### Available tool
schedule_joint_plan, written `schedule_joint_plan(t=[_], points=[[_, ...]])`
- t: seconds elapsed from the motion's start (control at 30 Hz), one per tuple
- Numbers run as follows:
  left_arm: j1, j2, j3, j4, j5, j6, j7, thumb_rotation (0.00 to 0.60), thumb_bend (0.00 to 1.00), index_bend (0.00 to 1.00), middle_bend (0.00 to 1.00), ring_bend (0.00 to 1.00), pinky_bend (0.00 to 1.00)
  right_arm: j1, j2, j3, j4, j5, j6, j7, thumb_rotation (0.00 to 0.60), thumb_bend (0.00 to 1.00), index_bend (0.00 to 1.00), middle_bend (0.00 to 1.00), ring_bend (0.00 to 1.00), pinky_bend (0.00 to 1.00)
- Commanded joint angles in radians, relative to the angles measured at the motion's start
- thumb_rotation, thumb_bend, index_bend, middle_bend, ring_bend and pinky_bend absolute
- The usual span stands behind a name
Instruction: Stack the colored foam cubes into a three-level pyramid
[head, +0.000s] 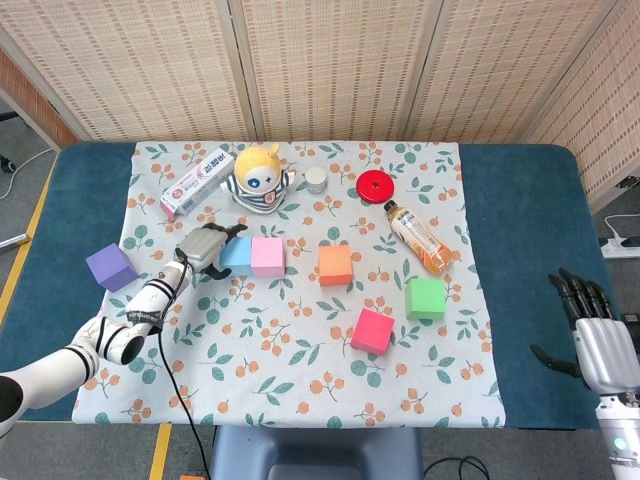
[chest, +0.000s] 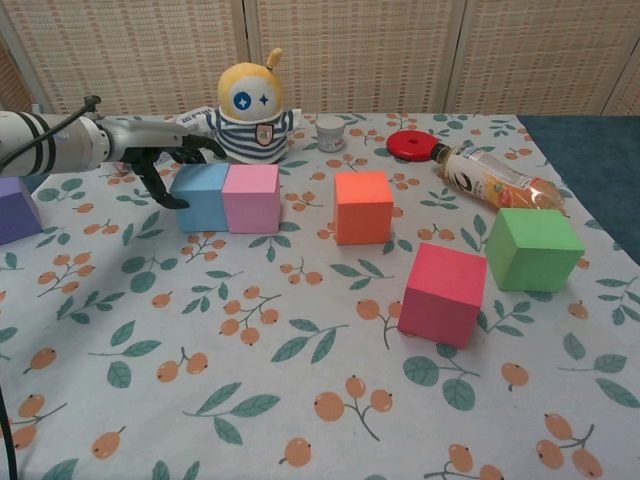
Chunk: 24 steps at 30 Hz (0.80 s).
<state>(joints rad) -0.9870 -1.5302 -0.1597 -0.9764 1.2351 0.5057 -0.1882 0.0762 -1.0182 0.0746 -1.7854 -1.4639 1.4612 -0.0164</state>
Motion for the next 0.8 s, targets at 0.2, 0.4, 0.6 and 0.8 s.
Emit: schedule_joint_plan(t=[0.2, 0.4, 0.6, 0.8], points=[[0.0, -0.002, -0.002, -0.005, 0.004, 0.008, 0.0, 0.6, 0.33, 0.1, 0.3, 0.21, 0.14, -0.001, -0.001, -0.001, 0.0, 0.0, 0.0, 0.0, 0.598, 0.0, 0.0, 0.0, 0.0, 0.0], [0.002, -0.004, -0.002, 0.002, 0.005, 0.012, 0.001, 0.6, 0.33, 0.11, 0.31, 0.21, 0.14, 0.001, 0.0, 0.001, 0.0, 0.004, -0.005, 0.0, 0.597, 0.0, 0.0, 0.0, 0.0, 0.0], [0.005, -0.004, 0.002, 0.002, 0.016, 0.017, -0.005, 0.6, 0.33, 0.12, 0.31, 0.21, 0.14, 0.002, 0.0, 0.001, -0.003, 0.008, -0.008, -0.004, 0.597, 0.0, 0.0, 0.0, 0.0, 0.0], [0.007, -0.008, 0.007, 0.005, 0.028, 0.022, -0.014, 0.6, 0.33, 0.13, 0.31, 0.21, 0.14, 0.0, 0.001, 0.001, -0.007, 0.01, -0.006, -0.007, 0.597, 0.0, 0.0, 0.0, 0.0, 0.0]])
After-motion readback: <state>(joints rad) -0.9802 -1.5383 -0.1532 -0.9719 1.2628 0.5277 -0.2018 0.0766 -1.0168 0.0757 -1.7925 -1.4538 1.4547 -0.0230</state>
